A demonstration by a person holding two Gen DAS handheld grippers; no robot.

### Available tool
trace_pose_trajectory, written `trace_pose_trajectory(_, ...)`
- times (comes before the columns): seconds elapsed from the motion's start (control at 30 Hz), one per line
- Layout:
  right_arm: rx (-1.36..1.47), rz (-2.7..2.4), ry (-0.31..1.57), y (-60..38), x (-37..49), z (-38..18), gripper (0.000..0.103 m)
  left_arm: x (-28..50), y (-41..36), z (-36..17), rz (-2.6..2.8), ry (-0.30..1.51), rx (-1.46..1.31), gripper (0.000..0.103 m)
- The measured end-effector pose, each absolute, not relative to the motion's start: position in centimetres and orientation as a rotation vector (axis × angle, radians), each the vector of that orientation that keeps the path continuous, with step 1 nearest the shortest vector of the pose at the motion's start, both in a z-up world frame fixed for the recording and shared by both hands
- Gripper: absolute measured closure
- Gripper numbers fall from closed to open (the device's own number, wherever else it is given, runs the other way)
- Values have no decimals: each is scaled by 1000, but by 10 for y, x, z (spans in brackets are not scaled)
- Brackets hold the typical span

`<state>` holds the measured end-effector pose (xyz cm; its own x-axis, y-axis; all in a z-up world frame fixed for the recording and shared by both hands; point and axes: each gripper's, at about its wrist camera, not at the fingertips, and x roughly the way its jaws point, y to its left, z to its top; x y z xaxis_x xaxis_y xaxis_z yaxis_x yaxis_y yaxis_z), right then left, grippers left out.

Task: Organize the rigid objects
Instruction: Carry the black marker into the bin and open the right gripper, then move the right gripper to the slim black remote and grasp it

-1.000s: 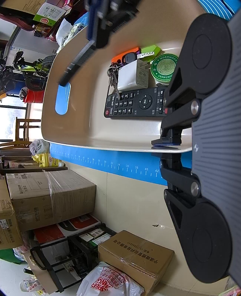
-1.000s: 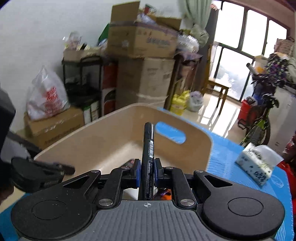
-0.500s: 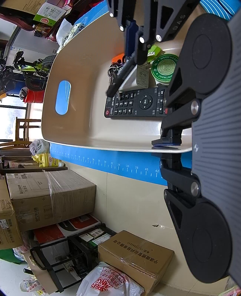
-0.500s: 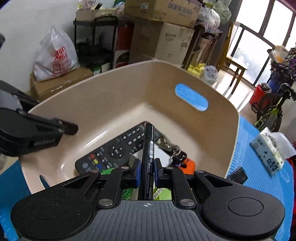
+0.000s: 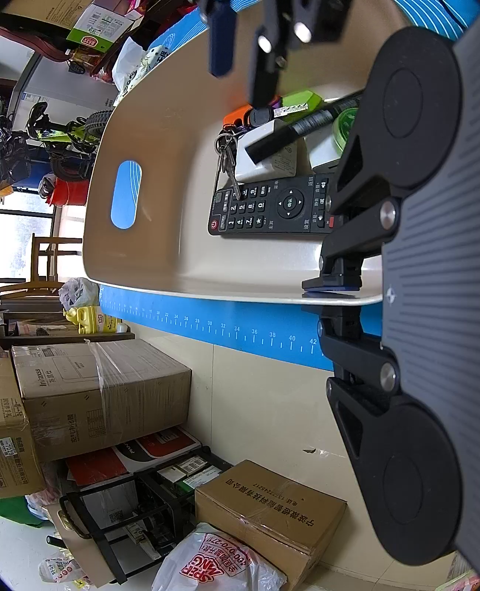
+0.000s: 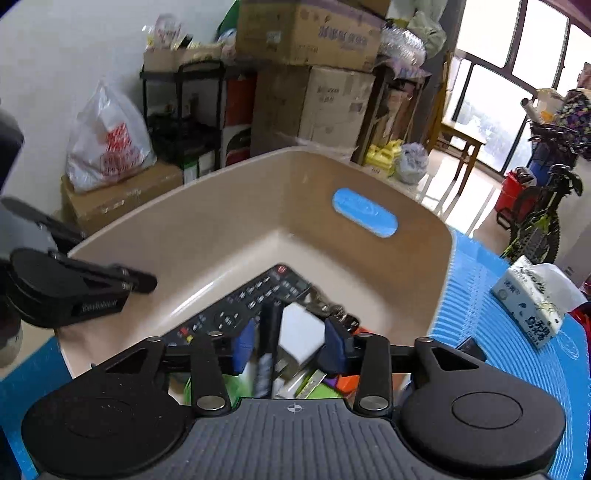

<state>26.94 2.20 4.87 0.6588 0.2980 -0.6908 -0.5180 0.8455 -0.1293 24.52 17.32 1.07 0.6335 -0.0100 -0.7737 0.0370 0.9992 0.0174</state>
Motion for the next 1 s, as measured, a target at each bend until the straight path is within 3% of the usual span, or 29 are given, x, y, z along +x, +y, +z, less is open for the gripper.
trace_pose_trajectory(0.33,-175,325,547,-35,268,82,31,245,173,11,-27,885,33,97)
trace_pose_trajectory(0.43,-117,234,532,-58,276,81,30,245,173,11,-27,885,32,97)
trace_pose_trajectory(1.0,-67,-2,748,-107,340,-16,30,245,174,11,-27,885,33,97)
